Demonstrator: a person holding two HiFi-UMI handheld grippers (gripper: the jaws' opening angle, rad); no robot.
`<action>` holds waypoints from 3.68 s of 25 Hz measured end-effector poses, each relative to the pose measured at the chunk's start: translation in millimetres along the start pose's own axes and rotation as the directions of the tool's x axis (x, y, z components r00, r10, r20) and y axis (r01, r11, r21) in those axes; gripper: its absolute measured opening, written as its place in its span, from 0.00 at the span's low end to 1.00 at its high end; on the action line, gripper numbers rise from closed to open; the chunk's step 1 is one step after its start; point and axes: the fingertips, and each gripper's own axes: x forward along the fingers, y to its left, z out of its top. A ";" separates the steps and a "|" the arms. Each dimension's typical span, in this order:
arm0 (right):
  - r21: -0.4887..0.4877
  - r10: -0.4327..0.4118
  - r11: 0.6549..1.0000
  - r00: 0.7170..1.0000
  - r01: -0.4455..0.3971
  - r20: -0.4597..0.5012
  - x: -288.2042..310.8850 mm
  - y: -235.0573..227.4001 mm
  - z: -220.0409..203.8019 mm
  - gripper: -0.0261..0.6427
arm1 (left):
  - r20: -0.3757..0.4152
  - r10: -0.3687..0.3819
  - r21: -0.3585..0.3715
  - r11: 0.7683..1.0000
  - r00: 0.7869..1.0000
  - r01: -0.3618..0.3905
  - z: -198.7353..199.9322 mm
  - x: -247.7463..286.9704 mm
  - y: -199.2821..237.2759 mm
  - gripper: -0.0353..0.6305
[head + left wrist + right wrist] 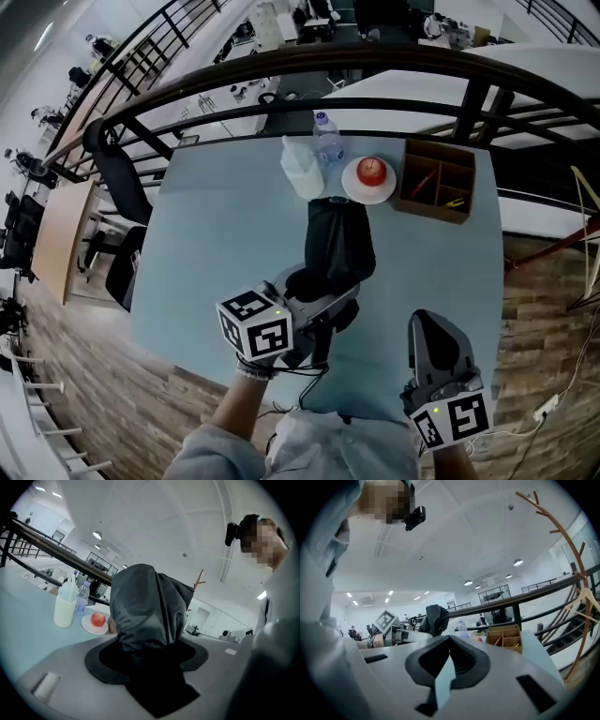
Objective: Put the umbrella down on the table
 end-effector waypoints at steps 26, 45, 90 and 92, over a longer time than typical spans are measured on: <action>0.044 -0.015 0.999 0.998 0.018 -0.058 5.5 -70.7 -16.1 0.03 | -0.503 0.374 0.081 0.918 0.779 -0.388 -97.4 117.3 161.5 0.46; 0.059 -0.029 0.998 0.997 0.034 -0.069 15.3 -70.9 -19.7 0.03 | -0.562 0.417 0.112 0.894 0.714 -0.434 -117.5 132.8 194.8 0.47; -0.021 -0.007 1.000 1.000 0.007 -0.017 -7.8 6.4 6.2 0.03 | -0.070 0.407 0.247 0.892 0.911 -0.379 -17.1 63.1 109.4 0.06; -0.027 -0.009 1.000 1.000 0.008 -0.013 -8.8 10.4 8.5 0.03 | -0.032 0.398 0.247 0.892 0.917 -0.379 -7.6 57.0 101.4 0.06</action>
